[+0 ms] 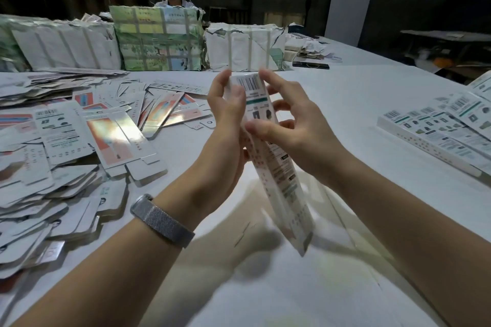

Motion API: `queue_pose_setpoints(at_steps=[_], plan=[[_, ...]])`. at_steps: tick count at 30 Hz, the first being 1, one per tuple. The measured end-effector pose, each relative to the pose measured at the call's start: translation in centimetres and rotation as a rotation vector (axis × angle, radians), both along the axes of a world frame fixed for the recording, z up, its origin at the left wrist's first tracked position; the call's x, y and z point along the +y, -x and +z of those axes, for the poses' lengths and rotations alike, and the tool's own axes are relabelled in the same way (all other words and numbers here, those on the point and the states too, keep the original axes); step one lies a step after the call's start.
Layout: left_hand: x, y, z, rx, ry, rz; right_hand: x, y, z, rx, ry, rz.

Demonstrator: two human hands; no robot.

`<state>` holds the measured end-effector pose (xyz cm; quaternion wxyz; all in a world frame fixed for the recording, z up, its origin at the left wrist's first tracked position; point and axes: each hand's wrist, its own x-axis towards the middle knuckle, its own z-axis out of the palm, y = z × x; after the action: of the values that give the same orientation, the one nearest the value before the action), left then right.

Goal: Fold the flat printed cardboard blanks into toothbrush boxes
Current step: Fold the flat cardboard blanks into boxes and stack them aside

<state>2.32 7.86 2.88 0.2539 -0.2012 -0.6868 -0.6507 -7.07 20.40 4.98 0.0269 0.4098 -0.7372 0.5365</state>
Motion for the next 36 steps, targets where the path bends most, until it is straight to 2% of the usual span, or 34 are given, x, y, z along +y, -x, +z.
queue_pose_setpoints(at_steps=[1, 3, 6, 8, 13, 15, 19, 23, 26, 28, 30, 32, 36], plan=[[-0.2, 0.0, -0.1, -0.022, -0.038, 0.026, 0.2, 0.3, 0.0, 0.001, -0.023, -0.015], [-0.7, 1.1, -0.1, -0.085, -0.083, -0.051, 0.5, 0.7, 0.2, -0.042, -0.034, -0.034], [0.5, 2.3, 0.1, -0.323, -0.101, -0.074, 1.1, 1.1, 1.1, -0.014, -0.109, -0.149], [0.1, 2.9, -0.2, -0.304, -0.057, 0.023, 2.0, 2.3, 1.8, 0.026, -0.2, -0.272], [-2.0, 4.4, -1.2, -0.348, -0.017, 0.16, 6.4, 7.5, 2.4, 0.069, -0.77, -0.583], [-3.0, 4.8, -1.6, -0.35, 0.036, 0.206, 8.4, 9.5, 1.4, 0.02, -0.898, -0.701], [-3.9, 5.2, -1.9, -0.408, 0.106, 0.252, 12.0, 12.3, 0.0, -0.065, -0.862, -0.926], [-3.6, 4.6, -2.0, -0.386, 0.178, 0.303, 12.5, 13.5, -0.9, -0.003, -0.869, -1.034], [-3.2, 3.7, -1.8, -0.364, 0.311, 0.355, 10.8, 12.9, -0.7, 0.042, -0.749, -0.941], [-3.4, 3.3, -1.6, -0.352, 0.476, 0.441, 8.9, 11.8, -0.1, -0.018, -0.528, -0.793], [-4.1, 3.3, -1.6, -0.339, 0.643, 0.574, 6.5, 9.5, 0.7, -0.201, -0.214, -0.536], [-5.0, 3.3, -1.5, -0.382, 0.757, 0.699, 4.1, 6.6, 1.2, -0.372, 0.005, -0.262], [-6.7, 2.9, -0.9, -0.47, 0.771, 0.843, 1.0, 2.1, 0.7, -0.498, 0.148, 0.118]])
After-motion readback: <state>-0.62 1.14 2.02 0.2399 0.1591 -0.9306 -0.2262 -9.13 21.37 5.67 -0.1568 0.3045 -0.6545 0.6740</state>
